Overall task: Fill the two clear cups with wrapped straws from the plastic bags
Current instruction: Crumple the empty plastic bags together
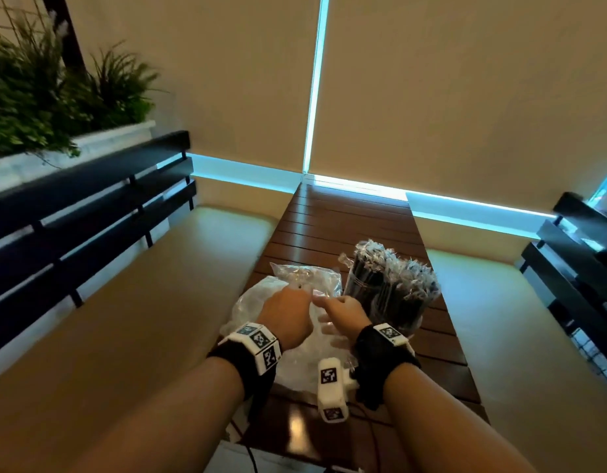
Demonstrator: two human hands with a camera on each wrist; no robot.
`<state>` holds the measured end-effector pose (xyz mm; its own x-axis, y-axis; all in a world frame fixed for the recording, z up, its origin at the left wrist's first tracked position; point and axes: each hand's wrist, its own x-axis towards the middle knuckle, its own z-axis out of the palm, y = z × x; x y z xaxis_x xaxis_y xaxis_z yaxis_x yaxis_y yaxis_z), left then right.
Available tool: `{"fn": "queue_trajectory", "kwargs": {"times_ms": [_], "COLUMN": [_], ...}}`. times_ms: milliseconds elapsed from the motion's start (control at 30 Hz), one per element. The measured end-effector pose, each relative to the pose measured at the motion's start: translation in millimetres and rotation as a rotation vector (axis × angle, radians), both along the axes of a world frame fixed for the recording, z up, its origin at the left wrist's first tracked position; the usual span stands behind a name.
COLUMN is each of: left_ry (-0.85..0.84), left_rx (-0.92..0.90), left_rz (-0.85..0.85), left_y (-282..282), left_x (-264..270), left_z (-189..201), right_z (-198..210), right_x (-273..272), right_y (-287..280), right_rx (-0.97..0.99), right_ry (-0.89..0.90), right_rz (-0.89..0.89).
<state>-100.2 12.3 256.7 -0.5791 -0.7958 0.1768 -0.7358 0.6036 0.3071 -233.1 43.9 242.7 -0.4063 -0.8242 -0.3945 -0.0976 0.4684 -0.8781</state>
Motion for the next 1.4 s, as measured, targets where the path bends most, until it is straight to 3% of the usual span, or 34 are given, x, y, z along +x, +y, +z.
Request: {"fn": "queue_trajectory", "kwargs": {"times_ms": [67,133,200,267,367,433,467,533,600,667,733,900,1000,1100,1233,1333,1400], "left_ry": [0.084,0.115,0.275,0.380,0.065,-0.082,-0.042,0.204,0.530,0.825,0.972,1.033,0.897,0.847,0.934,0.936,1.011], "left_rx": [0.078,0.170,0.238,0.196,0.151,0.070,0.024,0.022,0.144,0.343,0.493,0.661,0.860,0.929,0.823,0.656,0.661], "left_rz": [-0.128,-0.249,-0.214,-0.136,-0.161,-0.180,-0.160,-0.110,-0.082,-0.101,-0.108,-0.166,-0.297,-0.319,-0.300,-0.185,-0.121], "left_y": [2,1,-8,-21,-35,-40,-43,-50,-55,-59,-55,-33,-19,-19,-18,-11,-5], "left_x": [9,19,33,48,59,58,58,62,69,77,80,64,66,74,64,54,48], "left_z": [13,29,48,68,93,102,106,115,121,125,126,134,149,154,160,162,156], "right_z": [10,26,58,92,136,154,160,165,159,145,126,115,127,135,133,129,133], "right_x": [6,4,8,11,21,24,22,12,0,-8,-12,0,-4,-13,-17,-21,-20], "right_y": [-3,-6,1,8,16,18,19,27,41,53,57,43,39,42,40,42,48], "right_rx": [-0.087,-0.180,-0.262,-0.313,-0.422,-0.506,-0.548,-0.669,-0.779,-0.760,-0.670,-0.632,-0.726,-0.799,-0.745,-0.761,-0.784], "right_ry": [0.001,0.137,0.177,0.230,0.349,0.463,0.524,0.577,0.491,0.378,0.261,-0.110,-0.078,-0.117,-0.301,-0.268,-0.314], "right_rz": [-0.048,-0.015,0.125,0.321,0.466,0.430,0.369,0.170,-0.015,-0.110,-0.132,0.011,-0.142,-0.115,0.129,0.097,0.064]}}
